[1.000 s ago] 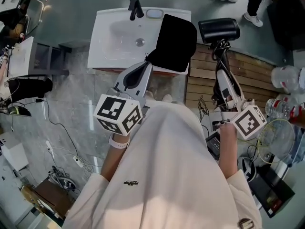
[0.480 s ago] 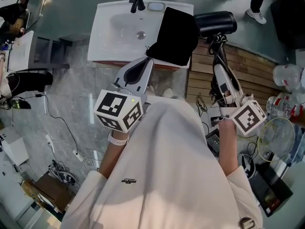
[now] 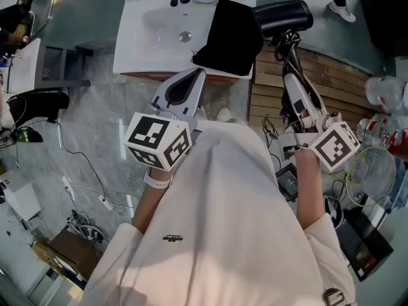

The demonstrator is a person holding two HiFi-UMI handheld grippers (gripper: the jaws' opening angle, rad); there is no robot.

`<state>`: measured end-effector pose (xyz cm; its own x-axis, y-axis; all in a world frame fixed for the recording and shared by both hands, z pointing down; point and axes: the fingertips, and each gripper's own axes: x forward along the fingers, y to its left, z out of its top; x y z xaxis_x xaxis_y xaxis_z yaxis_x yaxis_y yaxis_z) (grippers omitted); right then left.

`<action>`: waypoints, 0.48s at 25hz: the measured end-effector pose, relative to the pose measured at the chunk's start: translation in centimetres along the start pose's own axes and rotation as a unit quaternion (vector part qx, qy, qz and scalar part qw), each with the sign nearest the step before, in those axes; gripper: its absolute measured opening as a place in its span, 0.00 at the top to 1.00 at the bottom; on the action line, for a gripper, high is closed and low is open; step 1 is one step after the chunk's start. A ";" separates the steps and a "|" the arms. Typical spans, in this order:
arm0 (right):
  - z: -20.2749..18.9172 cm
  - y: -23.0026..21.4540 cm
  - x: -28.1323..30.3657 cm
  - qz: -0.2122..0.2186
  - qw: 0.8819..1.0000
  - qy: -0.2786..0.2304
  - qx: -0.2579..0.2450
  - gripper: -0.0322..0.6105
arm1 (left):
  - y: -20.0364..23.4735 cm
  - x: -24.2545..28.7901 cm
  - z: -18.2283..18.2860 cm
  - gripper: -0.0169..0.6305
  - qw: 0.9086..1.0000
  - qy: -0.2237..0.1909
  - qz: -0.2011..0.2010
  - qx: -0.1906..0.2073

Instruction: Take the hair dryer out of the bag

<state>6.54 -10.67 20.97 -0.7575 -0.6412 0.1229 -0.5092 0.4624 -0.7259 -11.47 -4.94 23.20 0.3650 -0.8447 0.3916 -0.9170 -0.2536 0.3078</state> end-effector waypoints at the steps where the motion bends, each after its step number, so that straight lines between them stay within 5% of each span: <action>1: 0.1 0.0 0.0 0.001 1.000 0.002 -0.002 0.71 | -0.1 0.1 0.1 0.96 1.000 -0.001 -0.001 0.001; 12: -0.6 -0.4 -0.5 0.003 1.000 0.010 0.005 0.71 | -0.4 -0.1 -1.1 0.96 1.000 0.008 -0.005 -0.004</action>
<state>6.89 -10.20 21.57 -0.7683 -0.6263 0.1323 -0.5007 0.4592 -0.7338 -11.02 -4.26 23.97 0.3759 -0.8345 0.4028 -0.9124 -0.2575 0.3181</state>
